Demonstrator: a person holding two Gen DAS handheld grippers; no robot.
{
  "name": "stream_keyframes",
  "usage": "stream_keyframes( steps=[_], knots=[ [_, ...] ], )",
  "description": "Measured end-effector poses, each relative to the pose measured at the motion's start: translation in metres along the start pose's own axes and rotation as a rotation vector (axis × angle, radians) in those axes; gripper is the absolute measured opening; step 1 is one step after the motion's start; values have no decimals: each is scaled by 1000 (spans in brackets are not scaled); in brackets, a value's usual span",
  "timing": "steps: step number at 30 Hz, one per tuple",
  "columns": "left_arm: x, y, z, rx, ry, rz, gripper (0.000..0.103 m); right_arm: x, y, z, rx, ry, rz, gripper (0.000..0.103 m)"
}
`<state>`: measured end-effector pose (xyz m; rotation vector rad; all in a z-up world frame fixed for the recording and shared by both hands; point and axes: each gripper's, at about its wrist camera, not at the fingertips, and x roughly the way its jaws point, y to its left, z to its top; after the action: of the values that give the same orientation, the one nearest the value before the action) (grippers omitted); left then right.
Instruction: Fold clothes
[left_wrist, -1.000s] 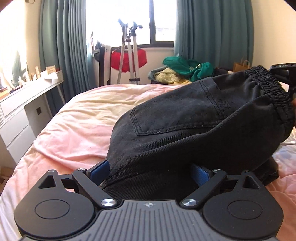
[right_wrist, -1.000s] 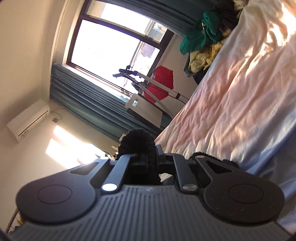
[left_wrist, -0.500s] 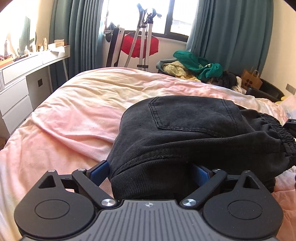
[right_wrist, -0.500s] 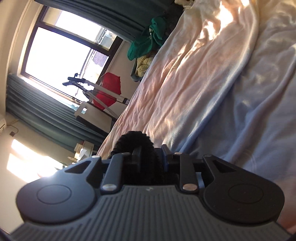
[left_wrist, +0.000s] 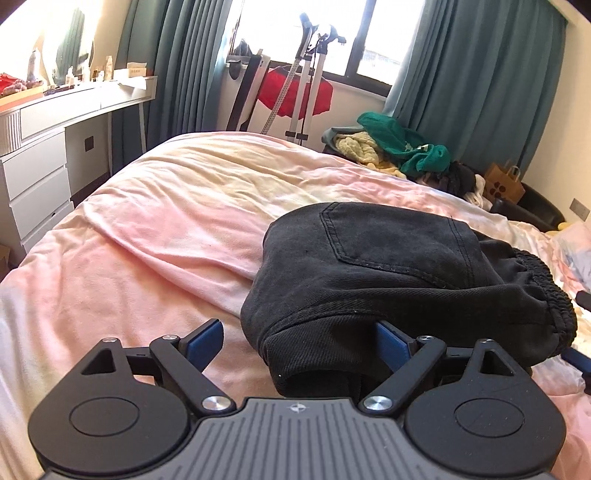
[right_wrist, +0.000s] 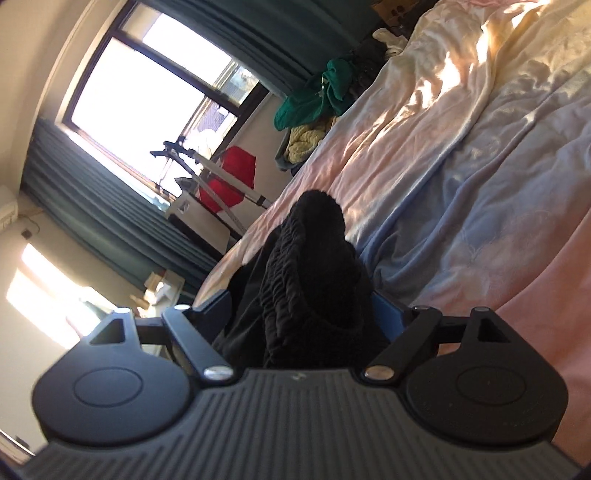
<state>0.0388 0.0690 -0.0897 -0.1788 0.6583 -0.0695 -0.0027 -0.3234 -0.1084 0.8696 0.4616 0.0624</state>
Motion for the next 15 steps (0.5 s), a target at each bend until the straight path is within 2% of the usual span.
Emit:
stream_keyframes(
  steps=[4,6,7,9,13,15],
  knots=[
    [2,-1,-2,22,1,24,91,21,15,-16,-152,50,-68,86],
    [2,-1,-2,17,3,27,91,32,11,-21,-179,70,-102,86],
    [2,-1,-2,14,5,25,91,38,3,-22,-156,86,-100,87],
    [1,-1,-2,11,6,22,91,50,-12,-20,-74,119,-69,103],
    [0,2,0,-13,14,-7,91,75,-40,-16,79,177,32,103],
    [-4,6,5,-40,28,-48,91,83,-45,-15,93,196,64,103]
  ],
)
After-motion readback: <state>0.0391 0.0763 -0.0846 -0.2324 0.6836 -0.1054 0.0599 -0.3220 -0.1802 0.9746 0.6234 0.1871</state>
